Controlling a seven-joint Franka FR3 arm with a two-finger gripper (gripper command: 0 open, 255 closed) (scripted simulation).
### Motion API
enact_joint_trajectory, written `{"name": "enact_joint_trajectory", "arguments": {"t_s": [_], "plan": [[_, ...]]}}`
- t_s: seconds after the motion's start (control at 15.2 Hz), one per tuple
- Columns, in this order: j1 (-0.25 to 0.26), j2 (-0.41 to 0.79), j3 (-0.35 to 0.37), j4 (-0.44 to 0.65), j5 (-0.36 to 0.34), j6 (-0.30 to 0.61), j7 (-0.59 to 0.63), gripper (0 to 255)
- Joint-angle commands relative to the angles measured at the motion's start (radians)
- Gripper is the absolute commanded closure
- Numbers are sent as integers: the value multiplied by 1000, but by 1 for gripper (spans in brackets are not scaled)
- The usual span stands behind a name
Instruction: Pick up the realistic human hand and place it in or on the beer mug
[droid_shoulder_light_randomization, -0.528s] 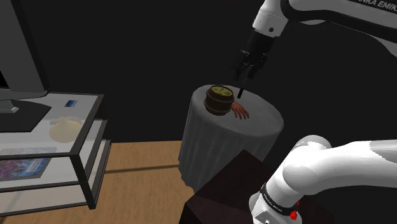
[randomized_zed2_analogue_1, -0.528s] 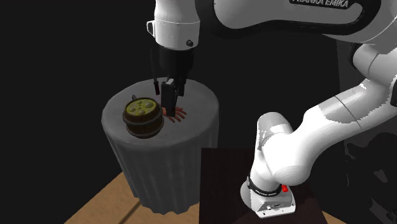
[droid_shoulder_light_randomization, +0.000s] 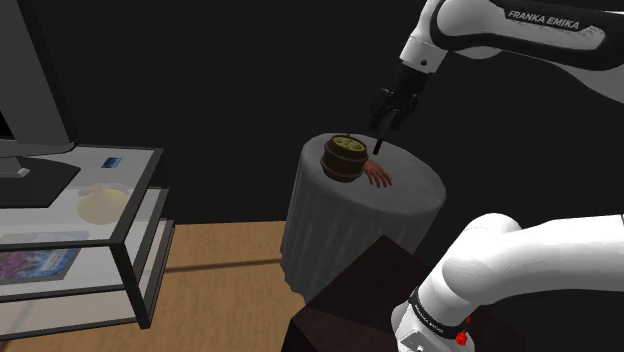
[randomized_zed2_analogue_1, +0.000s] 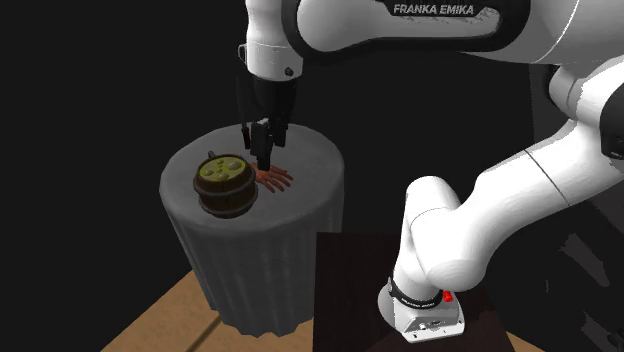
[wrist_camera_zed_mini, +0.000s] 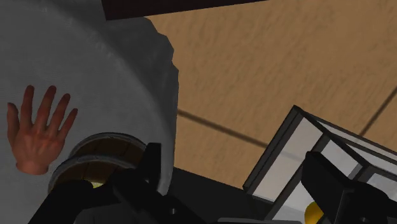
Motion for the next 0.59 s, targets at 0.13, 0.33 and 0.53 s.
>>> {"name": "enact_joint_trajectory", "arguments": {"t_s": [0.13, 0.33, 0.53], "plan": [[-26, 51, -95, -30, -7, 80, -64, 0], [-41, 107, -168, -34, -5, 135, -115, 0], [-50, 173, -242, -29, 7, 188, -171, 0]]}}
